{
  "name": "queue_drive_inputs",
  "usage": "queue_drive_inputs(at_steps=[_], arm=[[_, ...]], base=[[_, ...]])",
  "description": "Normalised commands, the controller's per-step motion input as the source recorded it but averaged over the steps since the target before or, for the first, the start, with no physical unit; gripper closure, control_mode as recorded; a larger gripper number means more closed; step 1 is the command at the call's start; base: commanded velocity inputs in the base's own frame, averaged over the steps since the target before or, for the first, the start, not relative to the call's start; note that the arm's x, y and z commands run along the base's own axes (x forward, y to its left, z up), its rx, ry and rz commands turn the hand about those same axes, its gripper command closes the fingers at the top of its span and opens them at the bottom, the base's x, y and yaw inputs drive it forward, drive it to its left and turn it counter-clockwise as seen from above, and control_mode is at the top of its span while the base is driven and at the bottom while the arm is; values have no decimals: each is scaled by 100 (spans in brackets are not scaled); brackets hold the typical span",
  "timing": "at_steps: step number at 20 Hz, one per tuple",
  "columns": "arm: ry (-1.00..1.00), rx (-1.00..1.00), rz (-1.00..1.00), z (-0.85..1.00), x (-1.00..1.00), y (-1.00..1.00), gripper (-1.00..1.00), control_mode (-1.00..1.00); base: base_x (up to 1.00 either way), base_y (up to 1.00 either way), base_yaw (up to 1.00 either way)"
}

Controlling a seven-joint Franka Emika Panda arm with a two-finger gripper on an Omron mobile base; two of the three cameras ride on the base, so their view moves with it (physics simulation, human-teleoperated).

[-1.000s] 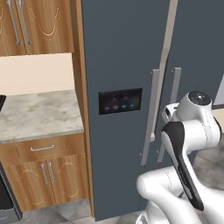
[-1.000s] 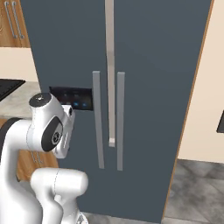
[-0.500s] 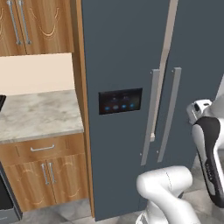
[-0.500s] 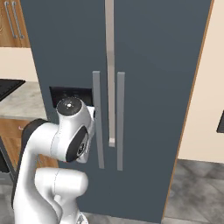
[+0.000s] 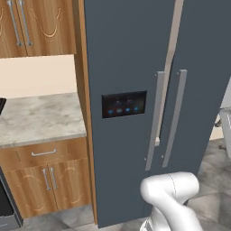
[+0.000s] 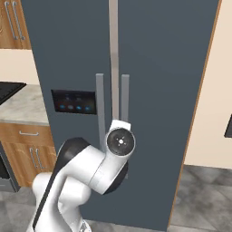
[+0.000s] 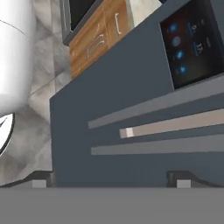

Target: Place one of the steaks on the plate and the other in the bowl. Then place the bowl in the fridge.

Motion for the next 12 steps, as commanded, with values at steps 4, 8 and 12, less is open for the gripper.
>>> queue_drive_inputs(at_steps=[4, 8, 12], arm=[[-7, 18, -2, -26, 0, 0, -100, -100], [-5, 50, -1, -3, -4, -29, -100, -100], [17, 44, -3, 11, 0, -2, -100, -100]], base=[[0, 0, 0], [0, 0, 0], [0, 0, 0]])
